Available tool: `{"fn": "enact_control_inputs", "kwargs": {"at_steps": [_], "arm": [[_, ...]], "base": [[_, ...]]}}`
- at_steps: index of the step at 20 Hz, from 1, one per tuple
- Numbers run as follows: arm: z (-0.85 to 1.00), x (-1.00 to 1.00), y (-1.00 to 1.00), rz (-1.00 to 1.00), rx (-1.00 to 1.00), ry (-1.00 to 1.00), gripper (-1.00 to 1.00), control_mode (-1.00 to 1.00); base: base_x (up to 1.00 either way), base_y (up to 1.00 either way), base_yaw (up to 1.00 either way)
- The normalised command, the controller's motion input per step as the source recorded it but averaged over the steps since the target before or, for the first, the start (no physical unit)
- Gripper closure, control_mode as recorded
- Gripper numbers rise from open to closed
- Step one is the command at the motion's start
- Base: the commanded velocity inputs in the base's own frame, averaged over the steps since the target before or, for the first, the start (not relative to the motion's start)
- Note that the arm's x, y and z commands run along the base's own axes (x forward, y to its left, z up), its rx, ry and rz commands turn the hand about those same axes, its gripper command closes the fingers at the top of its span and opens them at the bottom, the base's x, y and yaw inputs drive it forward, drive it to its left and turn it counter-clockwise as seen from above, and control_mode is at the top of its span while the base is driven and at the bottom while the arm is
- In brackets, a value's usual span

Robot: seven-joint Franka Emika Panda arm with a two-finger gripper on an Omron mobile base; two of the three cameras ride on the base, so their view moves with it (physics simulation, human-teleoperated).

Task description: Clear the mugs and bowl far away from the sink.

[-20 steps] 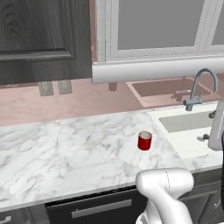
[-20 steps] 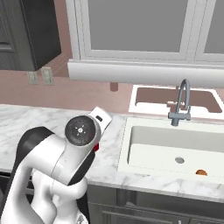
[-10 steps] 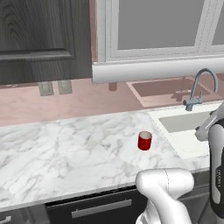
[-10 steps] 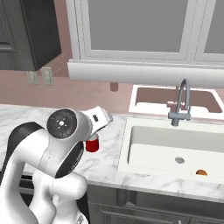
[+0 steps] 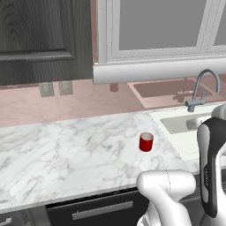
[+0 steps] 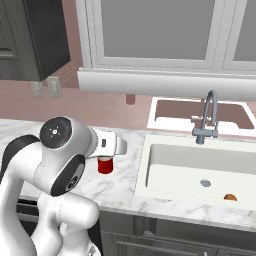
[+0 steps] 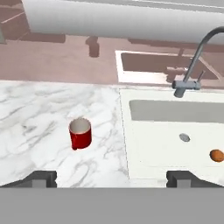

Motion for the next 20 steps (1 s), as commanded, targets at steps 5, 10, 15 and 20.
{"fn": "enact_control_inputs", "kwargs": {"at_steps": [5,10,15,20], "arm": [[0.00,0.33,0.00,-0.23,0.49,0.39,-1.00,-1.00],[-0.07,0.36,0.00,-0.08,0.40,0.53,-1.00,-1.00],[-0.35,0.17,0.13,0.00,0.11,0.40,-1.00,-1.00],[-0.52,0.00,0.40,0.00,-0.05,0.16,-1.00,-1.00]], "base": [[0.00,0.00,0.00],[0.00,0.00,0.00],[0.00,0.00,0.00],[0.00,0.00,0.00]]}}
